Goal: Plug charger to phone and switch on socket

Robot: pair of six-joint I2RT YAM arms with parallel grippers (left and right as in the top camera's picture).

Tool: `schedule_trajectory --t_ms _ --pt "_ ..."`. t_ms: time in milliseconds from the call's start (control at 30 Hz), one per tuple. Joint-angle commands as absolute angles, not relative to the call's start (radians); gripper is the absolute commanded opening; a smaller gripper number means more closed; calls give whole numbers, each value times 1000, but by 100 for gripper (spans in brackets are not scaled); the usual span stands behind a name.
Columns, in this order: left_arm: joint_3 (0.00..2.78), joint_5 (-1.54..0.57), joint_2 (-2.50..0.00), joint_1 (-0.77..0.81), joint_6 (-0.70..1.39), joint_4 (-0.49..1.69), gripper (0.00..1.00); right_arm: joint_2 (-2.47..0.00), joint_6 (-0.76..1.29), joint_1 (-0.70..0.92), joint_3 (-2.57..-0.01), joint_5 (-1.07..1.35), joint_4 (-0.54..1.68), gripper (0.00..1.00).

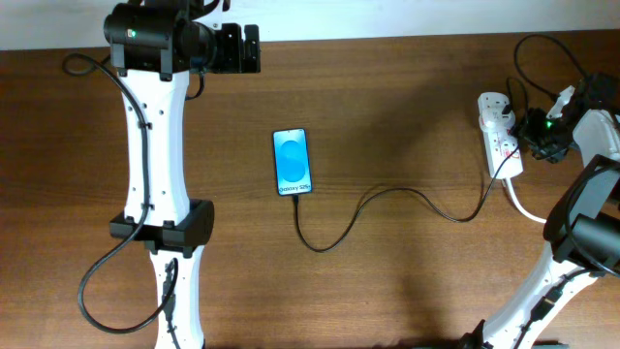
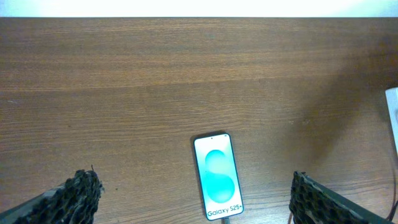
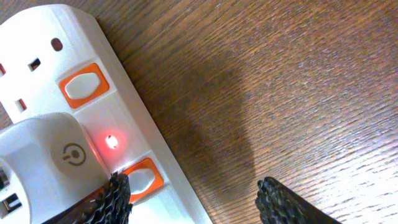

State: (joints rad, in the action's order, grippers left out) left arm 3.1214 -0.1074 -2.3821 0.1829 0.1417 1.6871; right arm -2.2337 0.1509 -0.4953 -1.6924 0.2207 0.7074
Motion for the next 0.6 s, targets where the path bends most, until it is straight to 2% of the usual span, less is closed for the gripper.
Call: schedule_trajectory --t_ms 0,133,167,300,467,567 --pt "3135 -108 -2362 176 136 1688 99 -2282 144 -480 -1685 178 743 68" --pt "3135 -108 -2362 176 136 1688 99 -2237 167 -559 -1875 158 876 68" --pt "3135 -108 -2362 176 136 1688 99 -2223 183 -575 -1932 132 921 71" --pt "3135 -108 -2362 176 136 1688 100 -2181 176 -609 -2236 128 1188 73" --pt "3135 -108 -2362 176 136 1688 99 -2075 78 -537 -2546 335 1458 73" --pt "3135 -108 -2362 176 136 1688 99 -1967 48 -440 -2624 341 1553 75"
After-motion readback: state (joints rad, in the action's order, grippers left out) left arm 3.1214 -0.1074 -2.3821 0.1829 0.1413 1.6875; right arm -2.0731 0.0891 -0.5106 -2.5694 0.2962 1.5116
